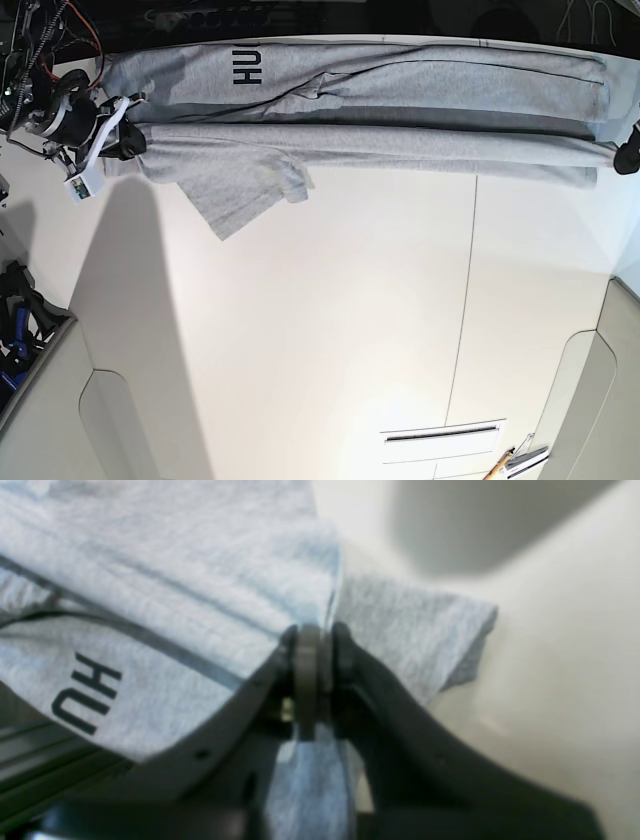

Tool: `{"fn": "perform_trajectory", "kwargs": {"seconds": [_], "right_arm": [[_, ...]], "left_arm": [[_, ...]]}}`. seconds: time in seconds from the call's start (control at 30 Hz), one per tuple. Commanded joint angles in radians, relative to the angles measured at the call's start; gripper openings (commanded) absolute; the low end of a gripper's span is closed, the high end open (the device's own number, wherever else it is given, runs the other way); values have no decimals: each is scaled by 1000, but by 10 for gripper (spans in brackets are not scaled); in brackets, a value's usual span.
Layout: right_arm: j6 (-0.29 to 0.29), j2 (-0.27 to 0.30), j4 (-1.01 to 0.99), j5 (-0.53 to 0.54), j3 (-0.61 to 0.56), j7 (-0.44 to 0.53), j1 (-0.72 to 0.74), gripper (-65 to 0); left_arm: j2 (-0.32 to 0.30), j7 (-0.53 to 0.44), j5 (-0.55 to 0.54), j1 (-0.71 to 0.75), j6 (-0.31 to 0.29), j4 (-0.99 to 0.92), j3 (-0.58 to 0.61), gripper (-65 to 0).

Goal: Fold the T-shirt properly
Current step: 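Grasp the sleeve end with the right gripper and tuck it inward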

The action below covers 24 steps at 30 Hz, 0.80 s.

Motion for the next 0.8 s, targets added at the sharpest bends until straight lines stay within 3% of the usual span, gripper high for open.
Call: {"fn": "perform_trajectory", "kwargs": {"seconds": [0.0,0.07,0.23,0.43,0.6,0.77], "right_arm": [[-3,19,15,4,13,6,0,-436],[-3,19,16,4,13,7,1,-393],[-3,22,35,-7,47,31,18,-393],[-2,13,38,-6,69,146,133,-393],[-2,-27,13,-32,5,153,245,-393],[-10,-53,-159,-116,-138,203,353,-393]], "left_arm": [[-35,-9,-22,-4,-5,15,-13,-445],[-39,-5,-27,-3,-5,15,-13,-395],[-66,-3,-51,-4,-5,18,-13,-395],[-76,-3,-64,-4,-5,61,-13,-395],[-76,-4,-65,-4,-5,65,-13,-395],[-76,-6,-64,-4,-5,65,-13,-395]]}}
